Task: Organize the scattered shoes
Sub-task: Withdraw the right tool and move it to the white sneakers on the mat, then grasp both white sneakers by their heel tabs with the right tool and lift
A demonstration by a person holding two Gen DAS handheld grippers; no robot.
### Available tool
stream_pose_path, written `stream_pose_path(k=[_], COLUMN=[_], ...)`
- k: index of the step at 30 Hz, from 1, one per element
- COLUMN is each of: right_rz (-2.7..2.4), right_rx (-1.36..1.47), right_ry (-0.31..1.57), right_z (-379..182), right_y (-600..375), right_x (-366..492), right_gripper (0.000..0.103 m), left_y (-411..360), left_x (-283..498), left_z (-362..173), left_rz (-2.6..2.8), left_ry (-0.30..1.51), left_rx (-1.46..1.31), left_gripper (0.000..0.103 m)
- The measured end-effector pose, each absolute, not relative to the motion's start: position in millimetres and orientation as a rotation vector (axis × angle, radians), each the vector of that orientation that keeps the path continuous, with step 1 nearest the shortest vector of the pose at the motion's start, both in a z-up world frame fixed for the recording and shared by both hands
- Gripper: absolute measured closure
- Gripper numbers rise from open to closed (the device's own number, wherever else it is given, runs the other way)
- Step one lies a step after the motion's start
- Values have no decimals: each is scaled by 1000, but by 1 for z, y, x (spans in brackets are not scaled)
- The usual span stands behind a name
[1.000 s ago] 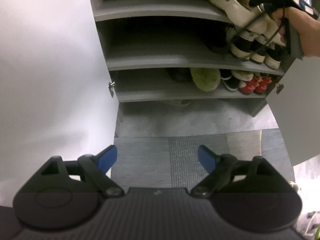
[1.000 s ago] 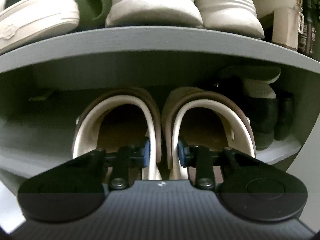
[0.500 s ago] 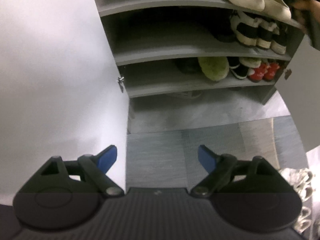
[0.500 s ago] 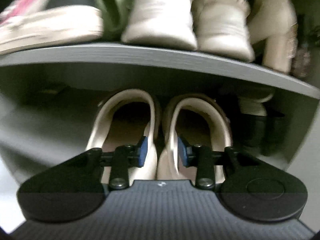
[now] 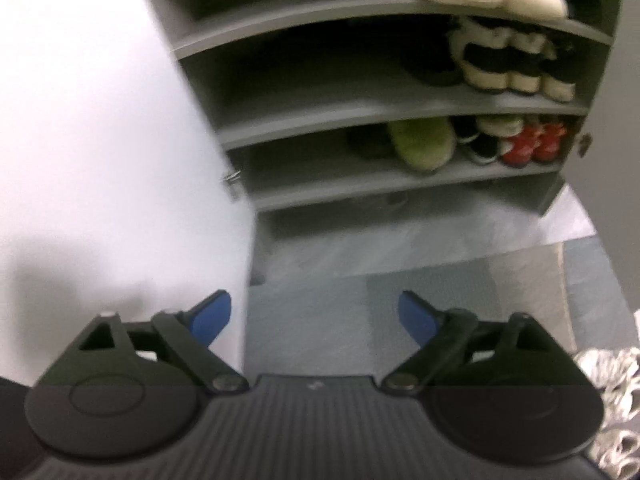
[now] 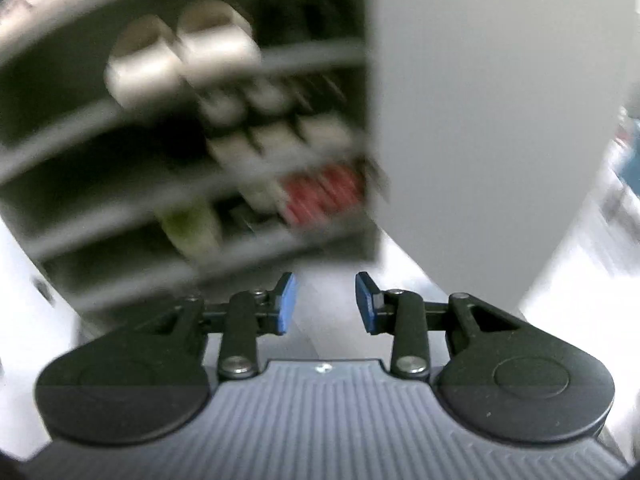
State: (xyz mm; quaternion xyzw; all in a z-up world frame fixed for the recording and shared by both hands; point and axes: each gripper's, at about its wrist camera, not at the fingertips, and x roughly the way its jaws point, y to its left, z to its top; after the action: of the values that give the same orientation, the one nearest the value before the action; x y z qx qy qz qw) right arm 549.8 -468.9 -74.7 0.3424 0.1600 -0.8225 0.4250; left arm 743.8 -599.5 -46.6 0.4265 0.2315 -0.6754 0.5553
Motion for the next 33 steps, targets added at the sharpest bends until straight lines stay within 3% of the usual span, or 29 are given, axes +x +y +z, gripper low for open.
stream_pose_path(k=[6, 13, 15, 17, 18, 20, 24, 28, 33], right_rz=[-2223, -2373, -2447, -2488, -2503, -2543, -2735, -2812, -2816], right_rx=[736, 900, 979, 1044, 1072, 1114, 1349, 1474, 1531], right_ry=[604, 527, 454, 344, 282, 186, -192, -411, -508], right_z=[-156, -230, -260, -284, -293, -308, -361, -406, -449], right_y=[-391, -377, -371, -359, -354, -343, -312, -292, -287], right_x=[530, 488, 466, 443, 430, 406, 327, 277, 252], right_gripper=[67, 66, 52, 29, 28, 28, 28, 29, 47], left_y=[-592, -582, -589, -599, -604, -613, -628, -639, -644], left_x=[673, 637, 630, 618, 612, 601, 588, 585, 591], left_z=[-99, -159, -170, -175, -175, -172, -168, -171, -162], left_rz=[-1772, -1873, -1894, -1939, -1968, -2023, -2096, -2135, -2165], left_ry=[509, 510, 538, 537, 528, 505, 455, 455, 459], left_rx=[1092, 1146, 1163, 1149, 1120, 1066, 949, 884, 833], left_gripper=[10, 10, 10, 10, 10, 10, 9, 9, 9])
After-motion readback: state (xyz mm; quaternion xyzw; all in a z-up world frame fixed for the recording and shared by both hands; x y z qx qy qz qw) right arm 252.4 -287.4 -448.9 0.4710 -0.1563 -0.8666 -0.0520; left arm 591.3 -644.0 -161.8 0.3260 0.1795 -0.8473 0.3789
